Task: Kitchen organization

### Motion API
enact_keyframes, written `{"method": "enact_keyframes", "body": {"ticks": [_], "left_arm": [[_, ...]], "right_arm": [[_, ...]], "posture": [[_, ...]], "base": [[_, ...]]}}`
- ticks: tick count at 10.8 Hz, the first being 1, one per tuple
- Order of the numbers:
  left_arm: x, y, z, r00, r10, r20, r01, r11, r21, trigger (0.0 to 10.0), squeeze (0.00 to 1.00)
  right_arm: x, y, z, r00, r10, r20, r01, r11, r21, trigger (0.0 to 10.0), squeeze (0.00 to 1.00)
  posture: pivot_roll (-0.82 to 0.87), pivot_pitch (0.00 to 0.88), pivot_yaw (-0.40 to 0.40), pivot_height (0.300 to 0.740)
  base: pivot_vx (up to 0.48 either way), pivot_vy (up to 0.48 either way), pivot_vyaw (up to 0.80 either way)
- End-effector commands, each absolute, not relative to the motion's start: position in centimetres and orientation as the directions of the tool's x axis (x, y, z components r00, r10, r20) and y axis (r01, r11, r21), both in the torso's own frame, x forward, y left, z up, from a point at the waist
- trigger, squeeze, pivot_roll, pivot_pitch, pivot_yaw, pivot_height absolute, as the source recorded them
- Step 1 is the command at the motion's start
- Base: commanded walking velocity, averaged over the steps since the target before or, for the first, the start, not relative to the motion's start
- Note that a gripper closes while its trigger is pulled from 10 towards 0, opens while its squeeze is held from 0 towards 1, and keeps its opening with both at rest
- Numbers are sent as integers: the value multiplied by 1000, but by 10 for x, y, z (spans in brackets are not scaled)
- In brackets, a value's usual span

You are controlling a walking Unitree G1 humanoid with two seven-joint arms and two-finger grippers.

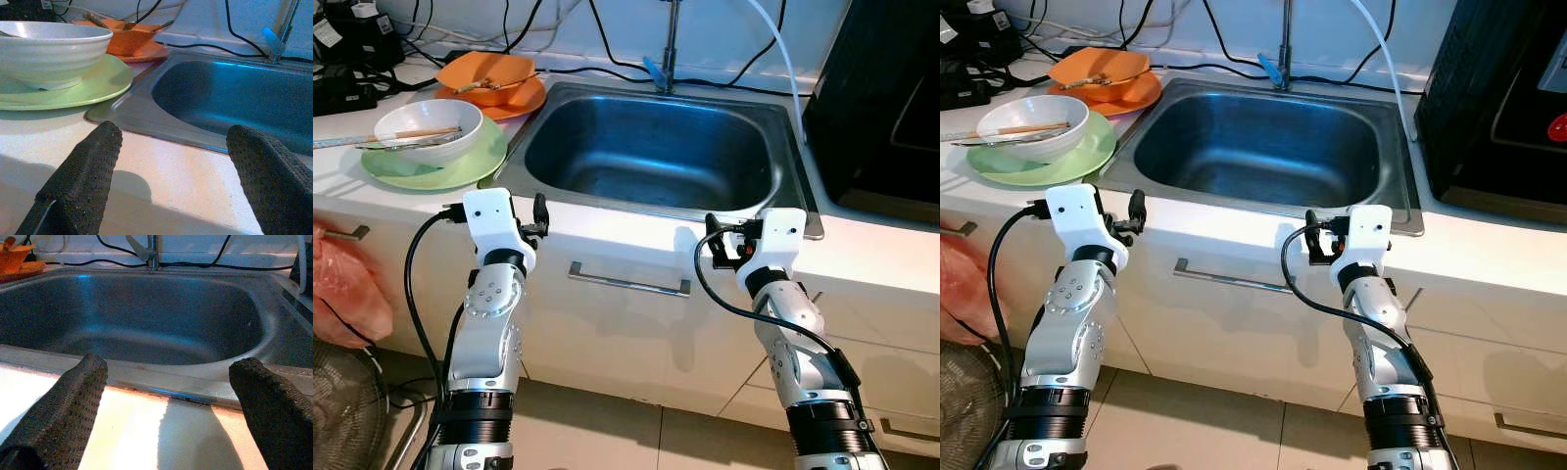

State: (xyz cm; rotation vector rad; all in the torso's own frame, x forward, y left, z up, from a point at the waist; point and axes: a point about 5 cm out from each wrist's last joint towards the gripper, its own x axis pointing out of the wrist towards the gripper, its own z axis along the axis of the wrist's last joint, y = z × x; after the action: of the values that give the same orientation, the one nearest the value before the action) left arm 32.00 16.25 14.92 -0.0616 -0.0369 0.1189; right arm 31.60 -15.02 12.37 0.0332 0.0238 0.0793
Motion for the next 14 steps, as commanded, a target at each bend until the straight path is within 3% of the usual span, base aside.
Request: {"method": "enact_keyframes", "body": {"ticks": [1, 7, 8, 11, 14], "left_arm": [[320, 160, 146, 994, 110, 18, -108, 992, -70, 10000, 0], [320, 158, 138, 995, 98, -12, -99, 993, -68, 10000, 0], [318, 154, 136, 997, 81, -17, -82, 994, -69, 10000, 0], [322, 150, 143, 998, 68, 9, -67, 993, -95, 10000, 0], [321, 150, 142, 998, 68, -1, -68, 993, -102, 10000, 0]], "right_arm": [[317, -152, 130, 998, 68, -4, -68, 997, -25, 10000, 0], [315, -151, 136, 998, 54, 31, -51, 993, -110, 10000, 0], [312, -149, 134, 995, 101, -10, -102, 994, -30, 10000, 0], [307, -145, 136, 993, 118, 11, -118, 992, -34, 10000, 0], [309, -152, 137, 995, 97, -14, -97, 995, -22, 10000, 0]], "posture": [[155, 0, -1, 740], [142, 0, -21, 740], [137, 0, -17, 740], [122, 0, -15, 740], [122, 0, -16, 740]], "base": [[0, 0, 0], [0, 0, 0], [0, 0, 0], [0, 0, 0], [0, 294, -690]]}}
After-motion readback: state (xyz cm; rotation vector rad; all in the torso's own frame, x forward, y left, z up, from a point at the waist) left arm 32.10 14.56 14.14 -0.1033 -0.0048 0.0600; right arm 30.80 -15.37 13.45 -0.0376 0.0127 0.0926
